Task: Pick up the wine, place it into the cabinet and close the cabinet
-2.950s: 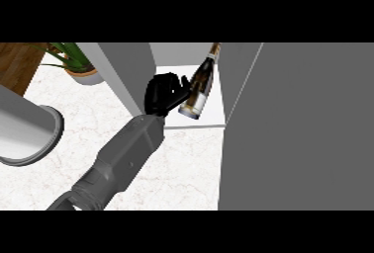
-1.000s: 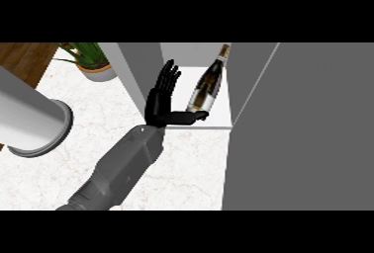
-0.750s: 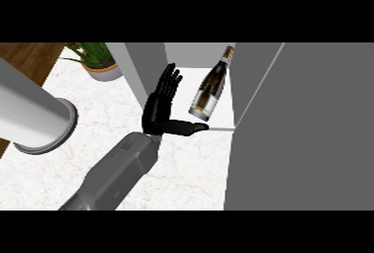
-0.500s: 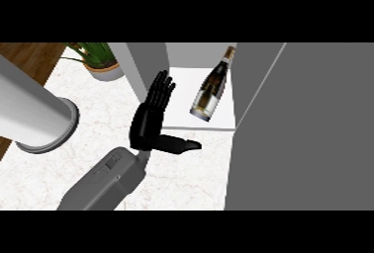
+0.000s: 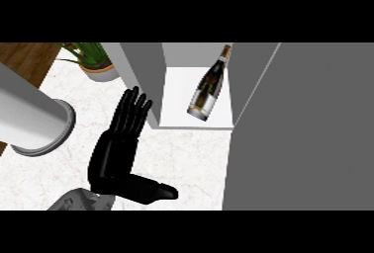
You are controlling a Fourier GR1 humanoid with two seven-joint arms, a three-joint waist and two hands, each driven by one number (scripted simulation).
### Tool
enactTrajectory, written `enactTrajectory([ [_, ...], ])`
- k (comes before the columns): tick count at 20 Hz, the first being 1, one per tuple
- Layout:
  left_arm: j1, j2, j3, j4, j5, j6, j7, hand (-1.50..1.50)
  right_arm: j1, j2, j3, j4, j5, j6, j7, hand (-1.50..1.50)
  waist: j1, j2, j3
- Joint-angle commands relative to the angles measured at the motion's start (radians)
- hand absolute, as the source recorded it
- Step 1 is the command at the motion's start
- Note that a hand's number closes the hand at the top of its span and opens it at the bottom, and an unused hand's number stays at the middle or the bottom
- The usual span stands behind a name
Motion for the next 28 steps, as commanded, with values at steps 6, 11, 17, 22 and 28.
enactTrajectory([
  [6,0.252,0.107,0.026,-0.221,-0.067,0.061,-0.04,-1.5,0.064,-0.154,0.081,-0.094,-0.084,0.207,0.083,1.5,-0.001,0.0,-0.001],
  [11,0.362,0.185,0.116,-0.317,-0.059,0.044,-0.043,-1.5,0.105,-0.148,0.186,-0.144,-0.123,0.228,0.153,1.5,-0.006,0.002,-0.001],
  [17,0.585,0.279,0.26,-0.413,0.038,-0.097,-0.111,-1.5,0.123,-0.084,0.345,-0.166,-0.102,0.196,0.189,1.5,0.0,0.0,-0.001],
  [22,0.743,0.347,0.427,-0.444,0.124,-0.246,-0.149,-1.5,0.096,-0.005,0.56,-0.185,0.07,0.09,0.276,1.5,0.002,-0.003,-0.002],
  [28,0.839,0.391,0.592,-0.412,0.205,-0.409,-0.153,-1.5,-0.153,0.038,0.721,-0.067,0.208,-0.111,0.342,1.5,0.015,-0.001,-0.004],
])
